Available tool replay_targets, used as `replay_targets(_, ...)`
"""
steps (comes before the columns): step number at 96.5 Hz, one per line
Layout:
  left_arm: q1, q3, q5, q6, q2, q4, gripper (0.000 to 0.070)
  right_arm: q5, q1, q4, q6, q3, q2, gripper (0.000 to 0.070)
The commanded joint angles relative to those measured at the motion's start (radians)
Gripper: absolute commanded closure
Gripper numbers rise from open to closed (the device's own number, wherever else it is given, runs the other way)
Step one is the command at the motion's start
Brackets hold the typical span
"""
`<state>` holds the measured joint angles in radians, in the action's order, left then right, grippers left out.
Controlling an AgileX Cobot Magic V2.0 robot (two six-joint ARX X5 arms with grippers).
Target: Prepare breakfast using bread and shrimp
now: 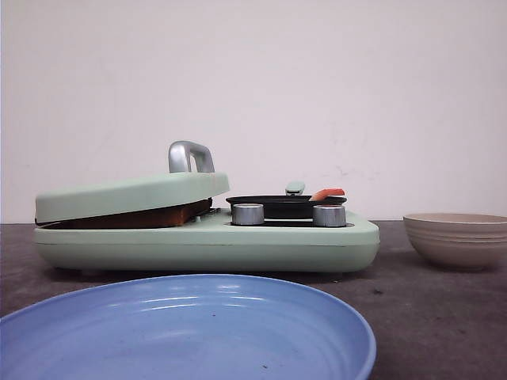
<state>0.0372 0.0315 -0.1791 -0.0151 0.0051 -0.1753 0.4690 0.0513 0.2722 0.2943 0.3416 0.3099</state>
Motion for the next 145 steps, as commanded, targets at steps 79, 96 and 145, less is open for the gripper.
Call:
replay_targets(79,0.002,-0.018,-0.005,0.002,-0.001,-0.002,0.0700,-0.332,0.025,-0.145,-0.354,-0.216,-0.202,0.0695)
replay_targets(96,0.002,-0.018,-0.005,0.002,-0.001,-0.002,0.0700,-0.348,0.023,-0.097,-0.354,-0.329,-0.307,0.0695)
replay_targets(145,0.002,-0.017,-0.005,0.002,-0.002,-0.004,0.0700,-0.338,0.032,-0.119,-0.413,-0.329,-0.306,0.0695)
